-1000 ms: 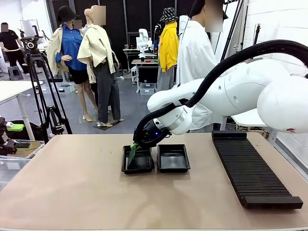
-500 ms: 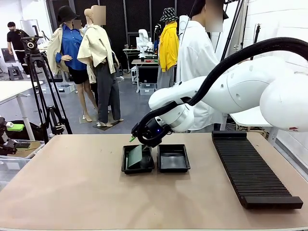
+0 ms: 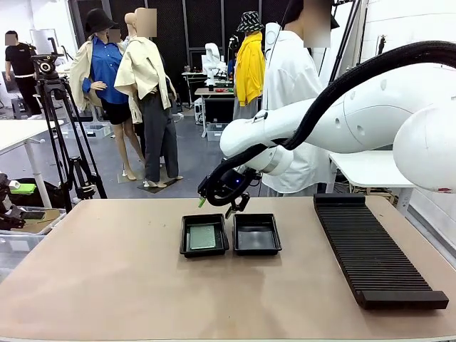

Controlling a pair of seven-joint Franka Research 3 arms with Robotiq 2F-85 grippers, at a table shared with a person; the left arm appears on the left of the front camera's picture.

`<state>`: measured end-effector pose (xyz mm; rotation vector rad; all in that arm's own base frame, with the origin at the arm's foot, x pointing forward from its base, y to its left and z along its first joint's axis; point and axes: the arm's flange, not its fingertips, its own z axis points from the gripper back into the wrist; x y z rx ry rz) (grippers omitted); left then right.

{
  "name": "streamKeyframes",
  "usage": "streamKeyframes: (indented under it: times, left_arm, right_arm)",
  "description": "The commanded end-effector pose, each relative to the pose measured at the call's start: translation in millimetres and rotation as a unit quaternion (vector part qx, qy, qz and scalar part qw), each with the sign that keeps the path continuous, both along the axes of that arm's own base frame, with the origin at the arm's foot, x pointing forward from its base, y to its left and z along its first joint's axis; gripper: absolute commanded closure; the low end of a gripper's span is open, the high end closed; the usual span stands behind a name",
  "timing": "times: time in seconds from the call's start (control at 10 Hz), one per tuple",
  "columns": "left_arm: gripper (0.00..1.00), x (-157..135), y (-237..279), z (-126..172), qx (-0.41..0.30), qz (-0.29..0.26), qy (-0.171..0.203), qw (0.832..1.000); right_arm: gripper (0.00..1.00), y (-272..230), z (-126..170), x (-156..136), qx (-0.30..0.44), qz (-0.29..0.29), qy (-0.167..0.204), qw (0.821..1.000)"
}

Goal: Inspect and transfer BCBs to ESD trays.
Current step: Pick up the Blank PCB from the PCB Rack and place it in the left ESD tray, then pick up the ESD tray and place it on the left side of the table.

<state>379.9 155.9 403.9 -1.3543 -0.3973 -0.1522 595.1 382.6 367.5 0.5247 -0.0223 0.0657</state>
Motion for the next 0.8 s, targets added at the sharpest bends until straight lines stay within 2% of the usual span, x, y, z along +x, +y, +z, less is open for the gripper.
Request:
streamKeyframes:
  times: [0.0, 0.1, 0.2, 0.7]
  left_arm:
    - [0.00, -0.8, 0.5, 2.5, 0.000, 0.000, -0.003, 1.000]
    - [0.00, -0.8, 0.5, 2.5, 0.000, 0.000, -0.003, 1.000]
    - [0.00, -0.8, 0.5, 2.5, 0.000, 0.000, -0.003, 1.000]
    - [0.00, -0.8, 0.5, 2.5, 0.000, 0.000, -0.003, 1.000]
  right_arm:
    - [0.00, 10.7, 7.0, 8.5, -0.030, 0.013, 0.016, 0.999]
    - [0.00, 10.5, 6.8, 8.9, -0.036, 0.007, 0.021, 0.999]
    - [0.00, 1.7, 2.8, -0.9, -0.014, 0.011, 0.009, 1.000]
    - [0.00, 1.7, 2.8, -0.9, -0.014, 0.011, 0.009, 1.000]
